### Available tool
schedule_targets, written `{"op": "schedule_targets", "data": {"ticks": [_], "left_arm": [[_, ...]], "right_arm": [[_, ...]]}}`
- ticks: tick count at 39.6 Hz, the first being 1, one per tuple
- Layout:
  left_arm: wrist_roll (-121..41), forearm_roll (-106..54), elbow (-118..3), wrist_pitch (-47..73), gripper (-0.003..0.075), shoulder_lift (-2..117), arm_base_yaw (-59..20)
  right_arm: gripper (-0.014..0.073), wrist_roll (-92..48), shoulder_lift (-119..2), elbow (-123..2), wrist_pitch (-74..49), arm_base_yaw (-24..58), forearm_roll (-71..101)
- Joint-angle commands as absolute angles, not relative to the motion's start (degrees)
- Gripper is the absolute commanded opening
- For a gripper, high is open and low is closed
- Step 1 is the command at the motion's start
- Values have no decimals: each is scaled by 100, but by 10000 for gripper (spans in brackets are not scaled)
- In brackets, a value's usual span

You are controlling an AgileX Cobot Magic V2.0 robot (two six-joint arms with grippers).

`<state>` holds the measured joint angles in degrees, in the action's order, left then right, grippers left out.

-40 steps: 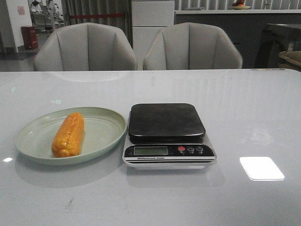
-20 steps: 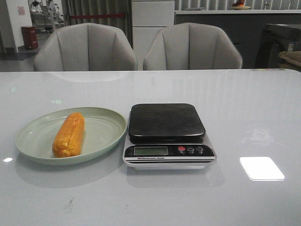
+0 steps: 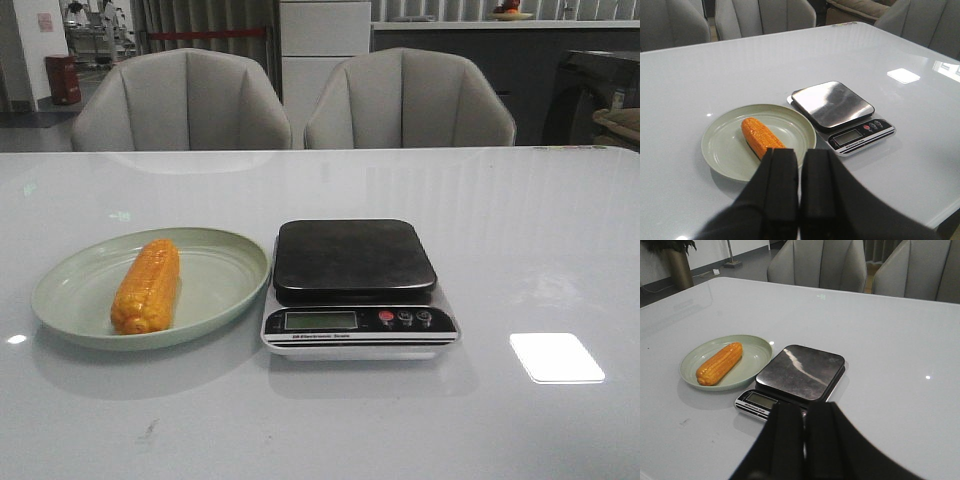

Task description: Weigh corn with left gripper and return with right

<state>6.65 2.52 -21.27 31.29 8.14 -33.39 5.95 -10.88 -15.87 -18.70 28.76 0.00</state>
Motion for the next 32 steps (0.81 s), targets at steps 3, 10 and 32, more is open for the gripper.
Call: {"op": "schedule_targets", "data": {"ticks": [3, 10, 32], "left_arm": [[675, 255, -2279, 2695, 113, 880, -3339], [675, 255, -2279, 2695, 113, 880, -3339], [675, 229, -1254, 1396, 113, 497, -1286]], "right_arm": [[166, 530, -1129, -1745, -1375, 2846, -43], [166, 530, -1129, -1745, -1375, 2846, -43], [166, 530, -1129, -1745, -1375, 2846, -43]]}}
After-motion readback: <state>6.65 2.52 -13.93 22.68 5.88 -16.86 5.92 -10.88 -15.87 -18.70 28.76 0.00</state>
